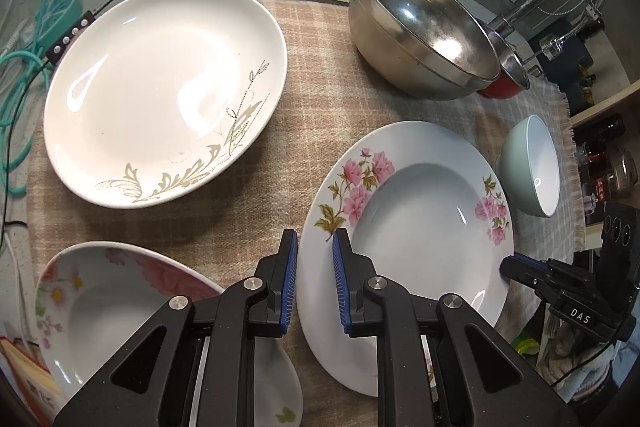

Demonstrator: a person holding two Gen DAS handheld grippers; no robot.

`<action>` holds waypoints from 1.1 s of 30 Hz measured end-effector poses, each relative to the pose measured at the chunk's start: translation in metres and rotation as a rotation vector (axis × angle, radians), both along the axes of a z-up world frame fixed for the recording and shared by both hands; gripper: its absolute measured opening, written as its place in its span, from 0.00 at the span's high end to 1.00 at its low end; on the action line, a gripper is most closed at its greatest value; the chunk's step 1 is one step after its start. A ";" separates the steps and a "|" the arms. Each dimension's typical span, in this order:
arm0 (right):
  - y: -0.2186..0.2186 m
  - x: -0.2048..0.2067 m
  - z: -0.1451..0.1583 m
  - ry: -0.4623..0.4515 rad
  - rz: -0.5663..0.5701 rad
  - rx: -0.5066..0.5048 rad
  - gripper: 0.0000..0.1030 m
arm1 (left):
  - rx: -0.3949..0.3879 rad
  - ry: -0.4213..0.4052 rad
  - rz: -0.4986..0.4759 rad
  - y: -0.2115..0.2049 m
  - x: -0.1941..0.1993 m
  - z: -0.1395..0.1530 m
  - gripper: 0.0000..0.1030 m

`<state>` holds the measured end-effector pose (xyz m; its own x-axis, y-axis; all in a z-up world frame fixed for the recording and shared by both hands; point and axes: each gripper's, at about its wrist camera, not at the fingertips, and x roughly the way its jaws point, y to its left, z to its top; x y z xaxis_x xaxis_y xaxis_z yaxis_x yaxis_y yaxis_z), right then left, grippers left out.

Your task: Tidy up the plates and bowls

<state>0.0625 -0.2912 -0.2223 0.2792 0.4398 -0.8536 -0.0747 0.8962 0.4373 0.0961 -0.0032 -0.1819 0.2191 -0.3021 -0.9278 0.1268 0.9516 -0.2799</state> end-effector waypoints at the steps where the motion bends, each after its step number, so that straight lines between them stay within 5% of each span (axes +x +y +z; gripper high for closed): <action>1: 0.000 0.001 0.000 0.002 0.002 -0.002 0.84 | -0.001 0.002 0.001 0.000 0.000 0.000 0.84; 33: 0.001 -0.009 0.000 0.039 0.095 -0.077 0.82 | 0.019 -0.002 0.039 -0.016 -0.046 0.003 0.84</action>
<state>0.0535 -0.2905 -0.2221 0.2053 0.3956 -0.8952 -0.1446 0.9169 0.3720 0.0506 -0.0196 -0.1794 0.2327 -0.2754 -0.9327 0.0901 0.9610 -0.2613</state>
